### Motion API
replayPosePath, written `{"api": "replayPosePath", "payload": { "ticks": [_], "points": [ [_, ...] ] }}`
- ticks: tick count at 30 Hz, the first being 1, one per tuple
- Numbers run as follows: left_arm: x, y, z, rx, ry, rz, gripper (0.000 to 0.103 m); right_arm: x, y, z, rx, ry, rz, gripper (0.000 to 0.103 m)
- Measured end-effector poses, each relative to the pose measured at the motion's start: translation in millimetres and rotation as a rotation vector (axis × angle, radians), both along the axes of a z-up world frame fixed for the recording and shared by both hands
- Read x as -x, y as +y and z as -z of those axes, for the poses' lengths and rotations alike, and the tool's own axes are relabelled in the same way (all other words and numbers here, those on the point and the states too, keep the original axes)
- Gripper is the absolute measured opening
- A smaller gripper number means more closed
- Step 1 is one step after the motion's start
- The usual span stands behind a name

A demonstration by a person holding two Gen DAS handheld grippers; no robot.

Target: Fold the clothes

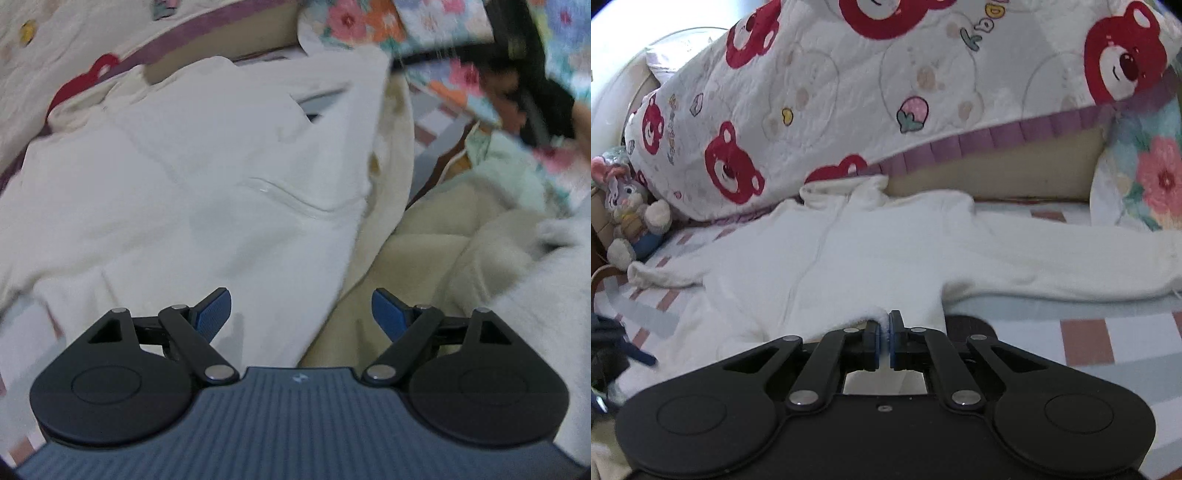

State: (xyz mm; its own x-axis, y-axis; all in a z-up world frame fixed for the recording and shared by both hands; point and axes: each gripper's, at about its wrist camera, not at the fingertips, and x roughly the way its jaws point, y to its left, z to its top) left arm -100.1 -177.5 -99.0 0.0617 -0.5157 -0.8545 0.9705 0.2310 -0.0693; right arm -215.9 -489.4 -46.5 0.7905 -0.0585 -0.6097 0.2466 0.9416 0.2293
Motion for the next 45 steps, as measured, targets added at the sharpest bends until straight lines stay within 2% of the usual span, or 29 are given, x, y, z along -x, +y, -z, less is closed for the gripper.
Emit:
{"api": "replayPosePath", "payload": {
  "ticks": [2, 3, 4, 5, 6, 9, 11, 12, 16, 18, 20, 22, 24, 26, 28, 30, 32, 34, 36, 39, 42, 45],
  "points": [
    [4, -11, 14, -0.037, -0.089, -0.018, 0.079, -4, -2, 1, -0.003, 0.002, -0.001, 0.005],
    [4, -14, 20, -0.048, -0.144, -0.030, 0.058, -4, -2, 2, -0.006, 0.002, -0.003, 0.005],
    [2, -15, 25, -0.056, -0.195, -0.040, 0.026, -4, -3, 4, -0.013, 0.000, -0.004, 0.005],
    [-4, -14, 29, -0.059, -0.224, -0.062, 0.012, -3, -3, 6, -0.021, -0.001, -0.007, 0.005],
    [-12, -10, 32, -0.053, -0.237, -0.102, 0.007, -2, -3, 9, -0.033, 0.000, -0.013, 0.005],
    [-36, 6, 27, 0.000, -0.265, -0.204, 0.007, 0, -2, 19, -0.065, 0.002, -0.034, 0.006],
    [-48, 16, 20, 0.041, -0.283, -0.267, 0.007, -1, 8, 27, -0.048, 0.021, -0.053, 0.008],
    [-53, 20, 17, 0.065, -0.292, -0.295, 0.007, -2, 13, 30, -0.035, 0.035, -0.058, 0.014],
    [-63, 36, 6, 0.140, -0.297, -0.375, 0.007, -5, 30, 39, 0.011, 0.089, -0.068, 0.024],
    [-66, 42, 3, 0.161, -0.289, -0.393, 0.007, -5, 37, 45, 0.036, 0.131, -0.059, 0.042],
    [-70, 47, 0, 0.183, -0.280, -0.403, 0.007, -5, 43, 52, 0.054, 0.182, -0.059, 0.047],
    [-73, 50, -1, 0.193, -0.263, -0.406, 0.009, -5, 47, 57, 0.069, 0.210, -0.069, 0.046],
    [-76, 55, -2, 0.198, -0.235, -0.412, 0.013, -4, 48, 54, 0.077, 0.199, -0.070, 0.006],
    [-79, 62, -2, 0.200, -0.201, -0.418, 0.019, -1, 47, 36, 0.123, 0.146, -0.022, 0.005],
    [-77, 69, -2, 0.194, -0.165, -0.402, 0.032, 1, 44, 11, 0.189, 0.069, 0.037, 0.005],
    [-69, 74, 0, 0.167, -0.161, -0.369, 0.037, 2, 36, -18, 0.224, -0.002, 0.079, 0.005],
    [-58, 76, 3, 0.112, -0.179, -0.340, 0.037, -4, 31, -36, 0.279, -0.013, 0.086, 0.005],
    [-50, 80, 10, 0.042, -0.180, -0.305, 0.043, -8, 25, -43, 0.308, -0.005, 0.105, 0.005],
    [-45, 85, 17, -0.014, -0.173, -0.285, 0.046, -6, 17, -45, 0.290, -0.006, 0.132, 0.005],
    [-44, 88, 21, -0.085, -0.242, -0.308, 0.049, 7, 10, -38, 0.263, -0.009, 0.162, 0.005],
    [-55, 95, 11, -0.066, -0.292, -0.397, 0.051, 20, 4, -31, 0.237, -0.011, 0.191, 0.005],
    [-65, 109, -1, -0.041, -0.376, -0.511, 0.051, 28, 1, -20, 0.216, 0.015, 0.200, 0.005]
  ]
}}
